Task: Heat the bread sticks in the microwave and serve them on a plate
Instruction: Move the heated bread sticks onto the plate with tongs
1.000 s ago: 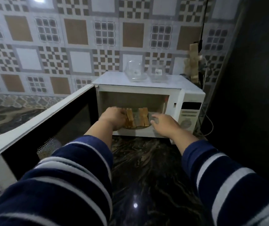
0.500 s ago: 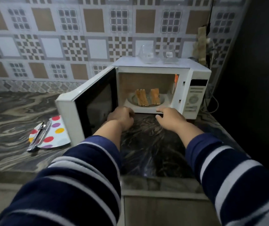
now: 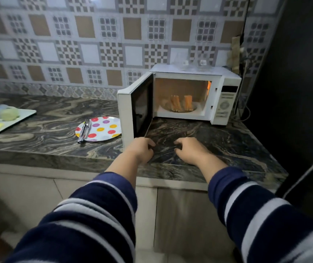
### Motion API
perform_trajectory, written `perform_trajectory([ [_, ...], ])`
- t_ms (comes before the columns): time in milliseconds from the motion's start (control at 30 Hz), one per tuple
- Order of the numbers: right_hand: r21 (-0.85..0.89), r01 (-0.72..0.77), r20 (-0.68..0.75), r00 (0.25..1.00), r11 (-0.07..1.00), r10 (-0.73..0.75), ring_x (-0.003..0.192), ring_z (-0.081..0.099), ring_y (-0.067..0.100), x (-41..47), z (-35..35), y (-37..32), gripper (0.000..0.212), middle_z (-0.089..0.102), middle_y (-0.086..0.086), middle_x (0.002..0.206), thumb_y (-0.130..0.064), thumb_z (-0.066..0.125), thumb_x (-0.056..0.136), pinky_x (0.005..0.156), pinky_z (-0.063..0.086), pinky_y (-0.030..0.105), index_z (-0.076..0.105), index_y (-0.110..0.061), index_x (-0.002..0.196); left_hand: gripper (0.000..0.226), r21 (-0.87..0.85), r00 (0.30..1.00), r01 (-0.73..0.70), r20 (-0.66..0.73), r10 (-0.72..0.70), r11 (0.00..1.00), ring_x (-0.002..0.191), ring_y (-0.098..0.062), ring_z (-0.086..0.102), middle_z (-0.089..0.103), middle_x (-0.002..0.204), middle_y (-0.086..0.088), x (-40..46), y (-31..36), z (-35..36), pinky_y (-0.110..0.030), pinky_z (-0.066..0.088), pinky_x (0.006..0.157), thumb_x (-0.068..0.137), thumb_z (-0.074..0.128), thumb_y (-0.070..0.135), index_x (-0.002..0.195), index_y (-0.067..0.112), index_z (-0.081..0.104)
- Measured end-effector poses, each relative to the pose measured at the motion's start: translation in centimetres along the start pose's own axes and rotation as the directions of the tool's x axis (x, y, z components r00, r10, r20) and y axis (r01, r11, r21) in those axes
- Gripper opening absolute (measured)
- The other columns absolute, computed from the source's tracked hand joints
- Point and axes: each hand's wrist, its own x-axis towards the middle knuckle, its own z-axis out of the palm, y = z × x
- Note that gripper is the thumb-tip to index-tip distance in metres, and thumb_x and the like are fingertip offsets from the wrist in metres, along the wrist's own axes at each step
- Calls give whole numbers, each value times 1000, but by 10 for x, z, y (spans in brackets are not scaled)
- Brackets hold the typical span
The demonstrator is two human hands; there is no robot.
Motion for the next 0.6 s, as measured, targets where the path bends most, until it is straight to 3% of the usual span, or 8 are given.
perform_trajectory([
  [233, -23, 146, 101, 985, 989, -143, 117, 56, 24, -46, 26, -55, 39, 57, 2, 133, -31, 49, 95, 96, 48, 41, 53, -26, 134, 38, 21, 983, 164, -88, -162, 986, 119, -27, 54, 53, 136, -8, -84, -43, -22, -37, 45, 100, 88, 50, 17, 123, 28, 61],
  [367, -13, 227, 149, 963, 974, -223, 114, 57, 25, -60, 46, -94, 38, 59, 4, 129, -29, 49, 92, 95, 49, 40, 57, -26, 130, 37, -7, 954, 269, -134, -268, 963, 120, -25, 53, 56, 133, -3, -125, -79, -41, -36, 44, 100, 87, 53, 18, 121, 28, 62],
  [600, -3, 332, 211, 922, 943, -323, 123, 52, 25, -38, 79, -163, 40, 56, 6, 135, -29, 48, 95, 102, 44, 39, 55, -21, 133, 39, -29, 917, 341, -210, -339, 940, 118, -23, 55, 60, 128, -5, -137, -144, -80, -33, 45, 99, 87, 50, 17, 123, 24, 62],
])
